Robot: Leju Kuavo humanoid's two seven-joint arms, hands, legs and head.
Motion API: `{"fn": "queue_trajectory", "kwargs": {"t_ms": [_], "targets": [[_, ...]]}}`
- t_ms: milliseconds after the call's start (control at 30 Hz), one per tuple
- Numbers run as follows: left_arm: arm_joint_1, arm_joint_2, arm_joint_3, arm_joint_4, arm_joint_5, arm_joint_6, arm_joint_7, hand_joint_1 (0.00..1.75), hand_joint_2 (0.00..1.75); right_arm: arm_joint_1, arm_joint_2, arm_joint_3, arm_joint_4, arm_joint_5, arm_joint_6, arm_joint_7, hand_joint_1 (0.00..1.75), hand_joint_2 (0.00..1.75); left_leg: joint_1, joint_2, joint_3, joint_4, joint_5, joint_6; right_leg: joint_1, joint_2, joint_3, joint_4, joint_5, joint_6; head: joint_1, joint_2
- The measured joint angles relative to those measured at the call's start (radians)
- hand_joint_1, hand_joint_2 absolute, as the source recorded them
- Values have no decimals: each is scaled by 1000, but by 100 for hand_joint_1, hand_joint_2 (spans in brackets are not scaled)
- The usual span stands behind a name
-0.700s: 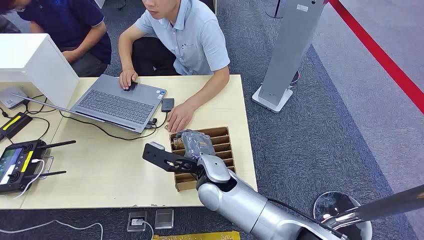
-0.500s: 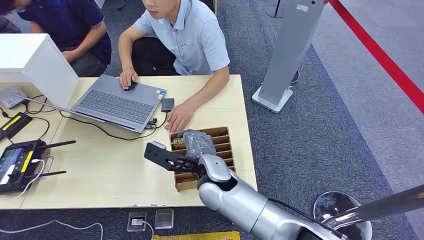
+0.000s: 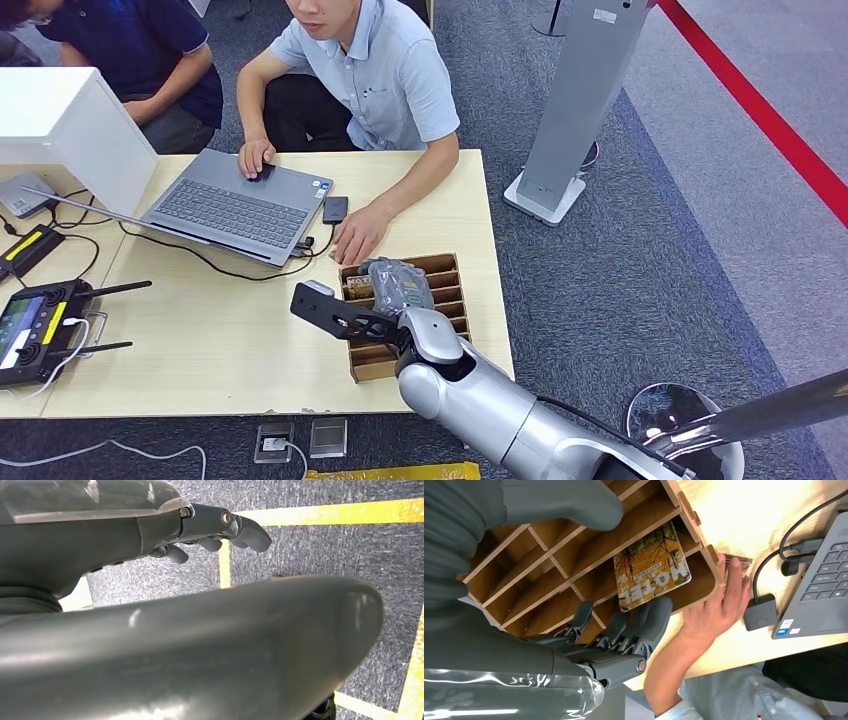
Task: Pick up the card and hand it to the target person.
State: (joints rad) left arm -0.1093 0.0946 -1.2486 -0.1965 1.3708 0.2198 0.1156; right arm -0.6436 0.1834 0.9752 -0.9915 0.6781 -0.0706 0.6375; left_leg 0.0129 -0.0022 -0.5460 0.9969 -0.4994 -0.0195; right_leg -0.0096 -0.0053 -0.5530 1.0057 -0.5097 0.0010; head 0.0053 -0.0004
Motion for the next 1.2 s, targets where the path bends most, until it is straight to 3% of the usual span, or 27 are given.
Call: {"fn": "queue_trajectory", "kwargs": {"t_ms": [667,867,1067,1200], "targets": [[0,0,0,0,-1,-5,0,0,0,0,-5,-14,1,0,0,0,94,175,0,0,0,0,0,0,0,0,0,0,0,0,0,0],[0,0,0,0,-1,-5,0,0,0,3,-6,-14,1,-1,1,0,131,175,0,0,0,0,0,0,0,0,0,0,0,0,0,0],[0,0,0,0,-1,-5,0,0,0,4,-7,-15,1,-1,4,-1,141,175,0,0,0,0,0,0,0,0,0,0,0,0,0,0],[0,0,0,0,-1,-5,-1,0,0,4,-7,-15,1,-1,5,-2,158,175,0,0,0,0,0,0,0,0,0,0,0,0,0,0]]}}
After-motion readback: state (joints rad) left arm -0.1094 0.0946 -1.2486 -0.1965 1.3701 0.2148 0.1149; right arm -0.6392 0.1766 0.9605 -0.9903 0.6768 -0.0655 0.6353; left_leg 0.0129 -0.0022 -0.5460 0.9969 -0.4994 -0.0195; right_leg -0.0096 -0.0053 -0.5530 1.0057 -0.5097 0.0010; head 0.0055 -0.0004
